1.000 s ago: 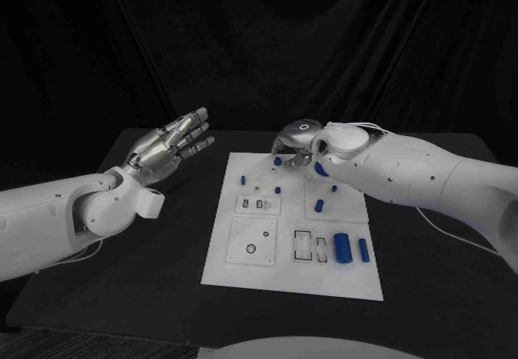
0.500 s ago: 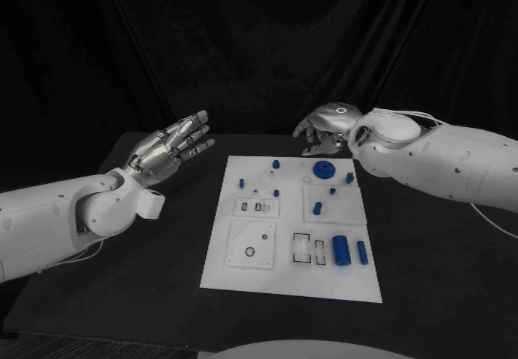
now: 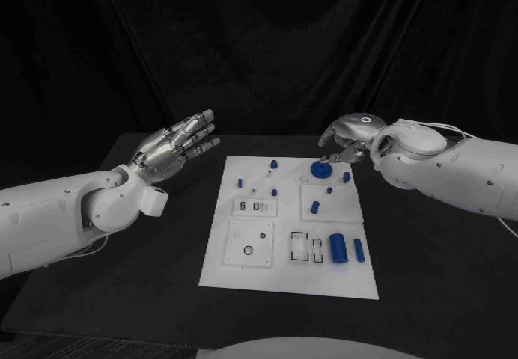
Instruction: Assemble the parts on the task board
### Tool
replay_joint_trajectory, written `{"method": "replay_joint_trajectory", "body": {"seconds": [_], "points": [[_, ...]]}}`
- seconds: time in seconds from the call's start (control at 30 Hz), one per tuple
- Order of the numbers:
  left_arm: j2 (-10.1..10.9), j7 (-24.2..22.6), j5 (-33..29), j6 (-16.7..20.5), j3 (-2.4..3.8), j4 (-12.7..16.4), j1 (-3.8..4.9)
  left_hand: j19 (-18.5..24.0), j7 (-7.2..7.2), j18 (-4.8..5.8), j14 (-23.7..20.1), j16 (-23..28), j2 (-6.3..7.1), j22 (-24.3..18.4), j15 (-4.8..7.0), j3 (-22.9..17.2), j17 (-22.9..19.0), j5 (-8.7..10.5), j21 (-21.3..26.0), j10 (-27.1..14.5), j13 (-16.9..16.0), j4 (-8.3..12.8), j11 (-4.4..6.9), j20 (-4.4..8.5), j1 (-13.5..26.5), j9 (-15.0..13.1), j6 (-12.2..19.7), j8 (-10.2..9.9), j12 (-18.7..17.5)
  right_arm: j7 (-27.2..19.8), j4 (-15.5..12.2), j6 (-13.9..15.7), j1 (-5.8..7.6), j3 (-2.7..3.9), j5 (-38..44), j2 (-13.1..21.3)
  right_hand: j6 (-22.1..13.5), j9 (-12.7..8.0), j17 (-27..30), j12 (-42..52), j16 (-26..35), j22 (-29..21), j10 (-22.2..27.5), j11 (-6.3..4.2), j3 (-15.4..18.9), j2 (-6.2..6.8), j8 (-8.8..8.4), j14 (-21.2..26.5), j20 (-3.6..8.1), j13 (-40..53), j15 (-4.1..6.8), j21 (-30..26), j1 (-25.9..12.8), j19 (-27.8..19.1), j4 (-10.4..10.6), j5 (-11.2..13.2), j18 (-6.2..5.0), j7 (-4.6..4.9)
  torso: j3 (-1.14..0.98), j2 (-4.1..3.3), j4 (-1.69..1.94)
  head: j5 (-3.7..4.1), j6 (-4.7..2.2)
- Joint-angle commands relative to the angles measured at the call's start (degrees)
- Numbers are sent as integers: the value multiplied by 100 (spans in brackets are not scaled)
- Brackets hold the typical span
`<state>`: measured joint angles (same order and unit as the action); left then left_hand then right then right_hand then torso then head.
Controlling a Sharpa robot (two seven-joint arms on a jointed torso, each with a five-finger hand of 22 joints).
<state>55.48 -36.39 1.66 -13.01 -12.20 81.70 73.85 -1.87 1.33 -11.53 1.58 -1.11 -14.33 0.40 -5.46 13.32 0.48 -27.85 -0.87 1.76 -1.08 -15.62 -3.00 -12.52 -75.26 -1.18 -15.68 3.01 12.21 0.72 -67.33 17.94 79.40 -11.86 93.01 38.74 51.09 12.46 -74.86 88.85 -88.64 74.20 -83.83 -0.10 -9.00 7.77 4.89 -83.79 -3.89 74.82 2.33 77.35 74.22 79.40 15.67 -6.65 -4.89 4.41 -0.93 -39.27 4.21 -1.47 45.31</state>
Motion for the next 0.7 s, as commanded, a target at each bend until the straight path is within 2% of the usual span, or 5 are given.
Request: {"method": "replay_joint_trajectory", "body": {"seconds": [0.03, 0.3, 0.43, 0.57, 0.7], "points": [[-4, -27, 11, -148, 5, -12, 11, -4, -36, 115, 59, -120, -9, 45, -79, -127, 51, -110, -79, 30, -78, 109, -44, -48, -89, -101, -47, 108, 124, 339, -34, -27, -41, 7, -24, 43, 29, 116, -1514, 115, -136, 1107, -617, -50, 12, 105, 131, -621, 42, 1518, 83, 536, -184, 423, 77, -171, 266, -43, 5, 16, -31, -14, 13], [-31, -15, 12, -197, 5, -27, 9, -6, -46, 117, 70, -130, -11, 45, -107, -138, 55, -145, -80, 30, -78, 125, -51, -53, -103, -100, -40, 106, 127, 406, 15, -90, -129, 7, -24, 27, 20, 176, -1514, 115, -136, 1558, -617, -102, -84, 53, 131, -621, 125, 1518, 156, 1229, -403, 1029, 84, -667, 476, -70, 0, 12, -36, -5, 12], [-33, -14, 12, -207, 5, -34, 8, -7, -48, 118, 74, -134, -11, 46, -114, -141, 56, -153, -81, 30, -78, 128, -53, -55, -107, -100, -38, 105, 125, 385, 54, -83, -174, 7, -24, 0, 11, 186, -1514, 115, -136, 1580, -617, -104, -124, 38, 127, -621, 134, 1518, 161, 1265, -361, 1060, 57, -738, 489, -70, -5, 12, -38, -10, 25], [-30, -13, 12, -217, 5, -44, 8, -10, -51, 119, 80, -140, -13, 46, -126, -144, 58, -163, -83, 30, -78, 132, -57, -59, -109, -100, -37, 104, 128, 347, 114, -53, -211, 7, -24, -38, -112, 183, -1514, 115, -136, 1580, -617, -98, -224, 40, 67, -621, 135, 1518, 160, 1265, -114, 1060, -87, -1052, 489, -61, -1, 10, -38, -26, 33], [-26, -7, 12, -223, 5, -48, 8, -10, -52, 121, 86, -145, -13, 46, -136, -147, 60, -169, -83, 31, -79, 135, -61, -63, -111, -100, -38, 105, 131, 335, 170, -62, -229, 7, -24, -80, -152, 183, -1514, 115, -136, 1580, -617, -94, -226, 65, 49, -621, 133, 1518, 158, 1265, -71, 1060, -123, -1032, 489, -54, 1, 11, -38, -18, 39]]}}
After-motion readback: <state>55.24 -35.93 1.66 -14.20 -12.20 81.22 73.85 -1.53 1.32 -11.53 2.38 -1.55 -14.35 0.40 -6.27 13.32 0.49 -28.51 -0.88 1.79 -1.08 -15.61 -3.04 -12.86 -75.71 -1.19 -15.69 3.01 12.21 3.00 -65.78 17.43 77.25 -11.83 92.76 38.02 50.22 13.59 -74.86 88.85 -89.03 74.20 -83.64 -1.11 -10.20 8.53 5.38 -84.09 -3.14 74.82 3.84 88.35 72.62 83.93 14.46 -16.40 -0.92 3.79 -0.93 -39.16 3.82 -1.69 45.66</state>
